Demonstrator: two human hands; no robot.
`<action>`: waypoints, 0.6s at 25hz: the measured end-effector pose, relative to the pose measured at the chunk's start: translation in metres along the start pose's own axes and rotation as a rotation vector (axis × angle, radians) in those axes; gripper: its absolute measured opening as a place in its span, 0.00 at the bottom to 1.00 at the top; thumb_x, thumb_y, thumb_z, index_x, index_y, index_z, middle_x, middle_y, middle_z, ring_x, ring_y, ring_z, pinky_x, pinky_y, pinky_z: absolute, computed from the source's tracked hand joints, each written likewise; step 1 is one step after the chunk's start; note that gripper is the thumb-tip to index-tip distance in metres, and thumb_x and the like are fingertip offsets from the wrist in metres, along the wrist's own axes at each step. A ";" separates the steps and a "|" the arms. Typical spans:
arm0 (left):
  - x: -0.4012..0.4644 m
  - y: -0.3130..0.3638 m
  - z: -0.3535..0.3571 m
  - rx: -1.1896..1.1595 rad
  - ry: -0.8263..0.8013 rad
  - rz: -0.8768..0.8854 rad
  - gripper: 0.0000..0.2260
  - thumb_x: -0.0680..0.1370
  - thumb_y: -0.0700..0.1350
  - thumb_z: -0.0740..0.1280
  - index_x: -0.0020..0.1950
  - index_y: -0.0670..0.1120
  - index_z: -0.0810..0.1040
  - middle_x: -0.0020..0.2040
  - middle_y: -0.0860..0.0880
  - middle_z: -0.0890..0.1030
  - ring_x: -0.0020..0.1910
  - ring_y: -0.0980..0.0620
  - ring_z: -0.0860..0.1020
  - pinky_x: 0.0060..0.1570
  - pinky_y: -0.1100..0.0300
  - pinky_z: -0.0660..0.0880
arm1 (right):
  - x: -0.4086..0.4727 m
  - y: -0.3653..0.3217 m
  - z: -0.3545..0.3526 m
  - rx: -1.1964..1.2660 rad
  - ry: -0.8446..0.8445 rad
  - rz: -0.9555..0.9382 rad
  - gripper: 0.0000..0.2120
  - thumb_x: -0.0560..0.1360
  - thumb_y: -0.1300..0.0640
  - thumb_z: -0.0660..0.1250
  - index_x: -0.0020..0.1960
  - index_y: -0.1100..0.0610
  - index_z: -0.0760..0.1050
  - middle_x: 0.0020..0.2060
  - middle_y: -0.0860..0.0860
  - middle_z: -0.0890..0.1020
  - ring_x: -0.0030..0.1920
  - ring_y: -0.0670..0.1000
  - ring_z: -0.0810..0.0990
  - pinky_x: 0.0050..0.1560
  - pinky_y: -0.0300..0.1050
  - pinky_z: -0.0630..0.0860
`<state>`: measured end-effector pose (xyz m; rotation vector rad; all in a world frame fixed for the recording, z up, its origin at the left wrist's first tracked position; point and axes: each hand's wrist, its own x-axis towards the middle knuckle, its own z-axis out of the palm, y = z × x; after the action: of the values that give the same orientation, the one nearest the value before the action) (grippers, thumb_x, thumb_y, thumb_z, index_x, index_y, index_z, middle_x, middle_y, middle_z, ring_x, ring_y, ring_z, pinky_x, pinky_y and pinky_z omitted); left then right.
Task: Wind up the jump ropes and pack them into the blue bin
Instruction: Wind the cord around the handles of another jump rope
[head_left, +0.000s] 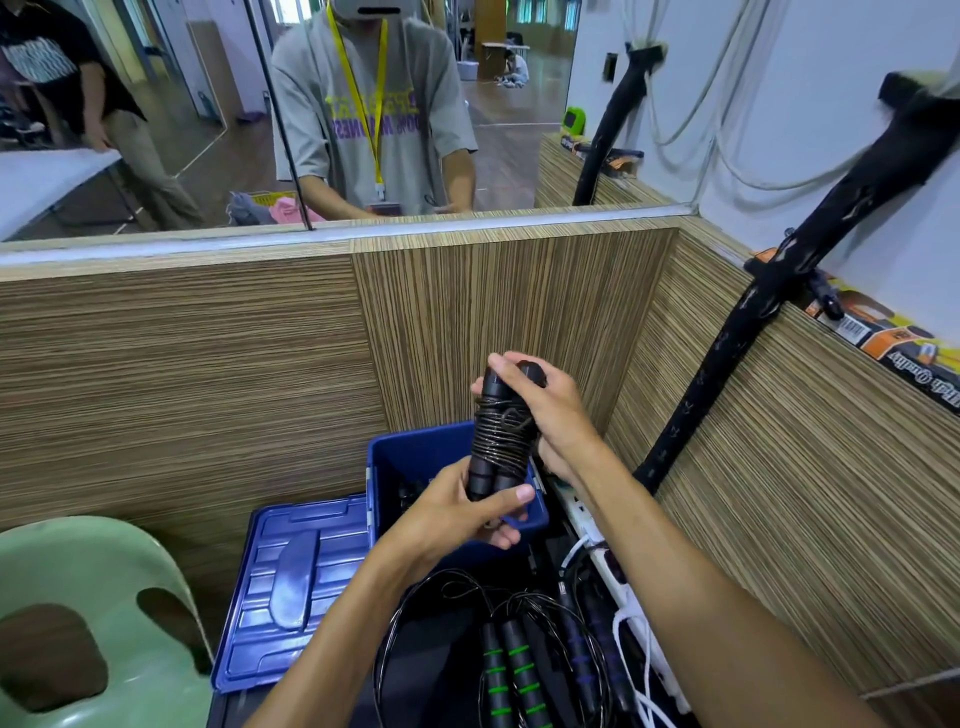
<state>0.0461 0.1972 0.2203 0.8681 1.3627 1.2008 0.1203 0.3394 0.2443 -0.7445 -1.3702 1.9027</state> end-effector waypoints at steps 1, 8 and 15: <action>0.000 0.000 0.000 0.006 -0.015 -0.009 0.12 0.75 0.44 0.72 0.53 0.41 0.73 0.41 0.42 0.82 0.32 0.48 0.80 0.35 0.60 0.79 | -0.001 -0.003 -0.002 -0.017 -0.029 0.057 0.21 0.72 0.56 0.75 0.61 0.64 0.76 0.52 0.68 0.82 0.52 0.60 0.84 0.58 0.57 0.80; 0.003 -0.013 0.001 0.123 -0.008 -0.050 0.13 0.75 0.45 0.72 0.50 0.42 0.69 0.35 0.38 0.81 0.30 0.46 0.81 0.29 0.60 0.77 | -0.004 0.011 -0.004 -0.167 -0.007 -0.048 0.13 0.73 0.59 0.75 0.55 0.63 0.78 0.48 0.65 0.83 0.49 0.62 0.84 0.54 0.58 0.81; -0.003 -0.021 0.007 -0.086 0.147 0.074 0.22 0.78 0.59 0.59 0.52 0.40 0.74 0.42 0.35 0.83 0.38 0.39 0.82 0.34 0.54 0.79 | -0.002 0.008 0.001 0.026 0.069 0.057 0.16 0.76 0.47 0.71 0.52 0.61 0.79 0.47 0.63 0.85 0.53 0.63 0.83 0.58 0.61 0.79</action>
<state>0.0561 0.1906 0.2010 0.7881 1.3953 1.3932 0.1193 0.3349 0.2368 -0.8374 -1.2924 1.9165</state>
